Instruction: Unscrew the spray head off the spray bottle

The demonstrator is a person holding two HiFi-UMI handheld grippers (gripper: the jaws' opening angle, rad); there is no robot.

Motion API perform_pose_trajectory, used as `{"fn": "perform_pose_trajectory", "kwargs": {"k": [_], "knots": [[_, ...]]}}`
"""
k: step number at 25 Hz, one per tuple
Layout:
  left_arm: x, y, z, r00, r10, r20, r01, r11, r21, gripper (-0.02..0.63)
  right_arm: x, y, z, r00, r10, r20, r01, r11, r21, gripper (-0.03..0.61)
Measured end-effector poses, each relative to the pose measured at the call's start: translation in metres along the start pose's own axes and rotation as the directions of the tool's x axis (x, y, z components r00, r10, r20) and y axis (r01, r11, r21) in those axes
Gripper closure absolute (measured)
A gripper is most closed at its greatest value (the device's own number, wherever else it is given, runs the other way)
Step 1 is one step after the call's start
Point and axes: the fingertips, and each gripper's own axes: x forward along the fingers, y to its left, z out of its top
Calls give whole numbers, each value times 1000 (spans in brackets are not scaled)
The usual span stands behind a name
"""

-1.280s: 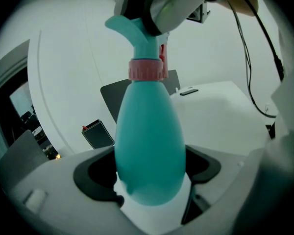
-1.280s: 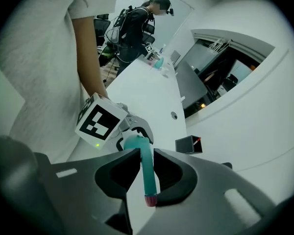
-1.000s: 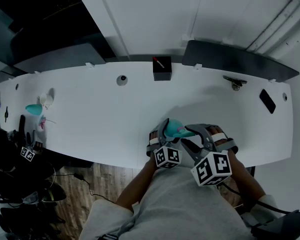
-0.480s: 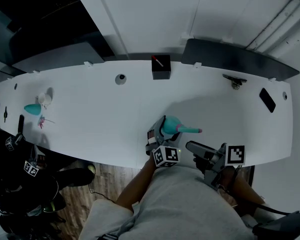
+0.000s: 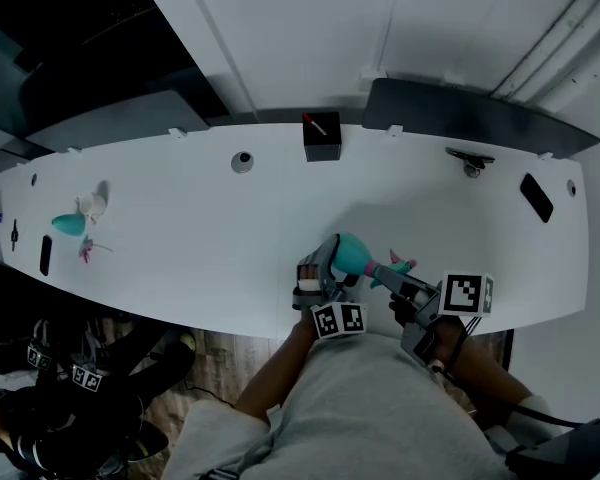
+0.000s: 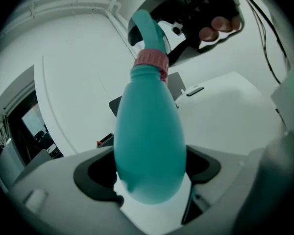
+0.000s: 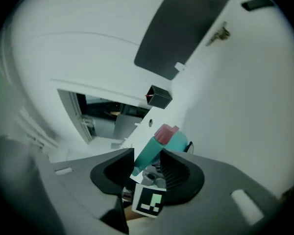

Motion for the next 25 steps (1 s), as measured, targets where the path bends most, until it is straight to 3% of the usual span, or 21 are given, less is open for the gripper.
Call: {"fn": "perform_pose_trajectory", "kwargs": {"k": [2, 3, 4, 5, 6, 8, 10, 12, 14, 16, 18, 25], "knots": [[3, -1, -4, 1000, -5, -13, 5, 1000, 2, 213, 5, 4, -2, 998, -28, -56, 16, 980, -198, 414], [4, -1, -6, 1000, -9, -22, 9, 1000, 1, 213, 7, 2, -3, 994, -60, -87, 30, 949, -313, 416], [4, -2, -8, 999, -13, -33, 13, 1000, -2, 213, 9, 1, -5, 988, -105, -116, 45, 899, -435, 420], [4, -2, -10, 999, -18, -44, 18, 1000, -3, 213, 9, -1, -6, 977, -162, -136, 60, 828, -558, 422], [4, -3, -12, 998, -23, -53, 23, 1000, -5, 213, 9, -3, -7, 963, -227, -144, 72, 734, -676, 425], [3, -4, -14, 998, -32, -61, 31, 999, -14, 213, 9, -4, -7, 929, -350, -119, 78, 500, -863, 441], [4, -4, -16, 997, -37, -63, 35, 999, -33, 213, 11, -1, -5, 904, -423, -60, 65, 276, -959, 471], [5, -3, -15, 997, -39, -62, 36, 998, -53, 213, 13, 1, 0, 888, -460, 9, 64, 104, -993, 480], [5, -2, -14, 997, -44, -57, 39, 996, -75, 213, 13, 2, 6, 875, -480, 66, 65, -17, -998, 488], [4, -2, -13, 997, -52, -48, 47, 994, -101, 213, 13, 4, 8, 870, -486, 83, 51, -79, -996, 489], [4, -2, -13, 998, -57, -39, 52, 991, -120, 213, 14, 6, 5, 873, -482, 73, 22, -110, -994, 489], [3, -4, -12, 997, -73, -21, 69, 986, -151, 215, 14, 10, 0, 883, -468, 46, -31, -155, -987, 489]]}}
